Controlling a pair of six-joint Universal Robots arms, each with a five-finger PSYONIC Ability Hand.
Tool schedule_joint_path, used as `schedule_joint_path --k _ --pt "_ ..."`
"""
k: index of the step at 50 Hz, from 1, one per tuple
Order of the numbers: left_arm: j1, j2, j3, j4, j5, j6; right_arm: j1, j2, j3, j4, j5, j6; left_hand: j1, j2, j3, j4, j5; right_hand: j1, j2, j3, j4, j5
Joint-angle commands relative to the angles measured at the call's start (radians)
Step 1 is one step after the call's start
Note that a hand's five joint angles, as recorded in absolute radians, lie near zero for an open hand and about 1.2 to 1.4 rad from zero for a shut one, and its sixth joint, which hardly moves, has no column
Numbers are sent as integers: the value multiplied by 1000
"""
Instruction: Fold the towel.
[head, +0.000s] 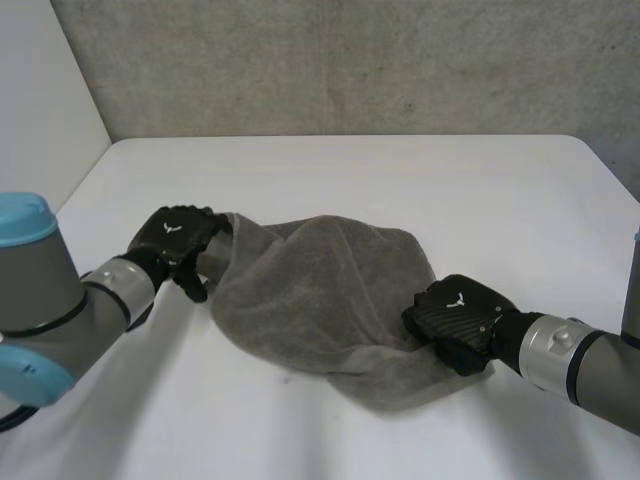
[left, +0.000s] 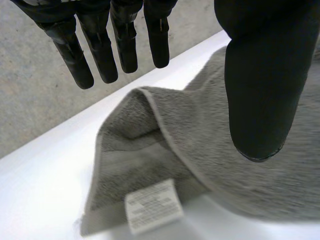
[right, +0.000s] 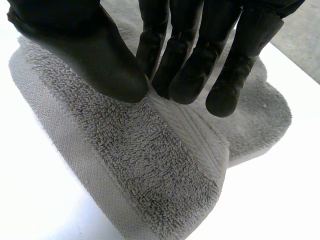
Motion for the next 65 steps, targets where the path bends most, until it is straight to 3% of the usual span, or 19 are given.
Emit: schedule_joint_path --k 1,9,26,36,45,53,55,56,58,65 --pt "4 -154 187 4 -28 20 0 -3 2 -6 12 18 56 58 56 57 56 72 79 40 38 52" --pt "4 -266 343 -43 -212 27 2 8 9 -7 7 12 47 49 48 49 47 72 79 40 38 52" --pt "1 -452 626 -182 -208 33 2 45 11 -21 4 7 38 41 39 40 38 72 79 40 38 52" --pt "-6 -538 779 -248 -73 -42 0 54 9 -26 6 7 35 38 36 37 35 72 79 40 38 52" --pt "-29 -601 871 -251 -39 -49 0 65 8 -29 7 7 82 85 83 84 82 72 79 40 38 52" --pt "-47 -645 932 -252 -30 -47 -10 57 -3 -29 9 9 428 431 429 430 429 72 79 40 38 52" --pt "-53 -651 942 -251 -25 -47 -24 51 -6 -27 10 9 744 746 744 746 744 72 79 40 38 52" --pt "-53 -651 942 -251 -25 -47 -38 46 -12 -27 9 9 745 748 746 747 746 72 79 40 38 52" --pt "-56 -642 936 -255 -25 -42 -47 37 -21 -26 10 12 1006 1008 1006 1007 1006 72 79 40 38 52" --pt "-84 -554 910 -310 -27 -13 -75 -6 -63 -13 18 29 1006 1009 1007 1008 1007 72 79 40 38 52"
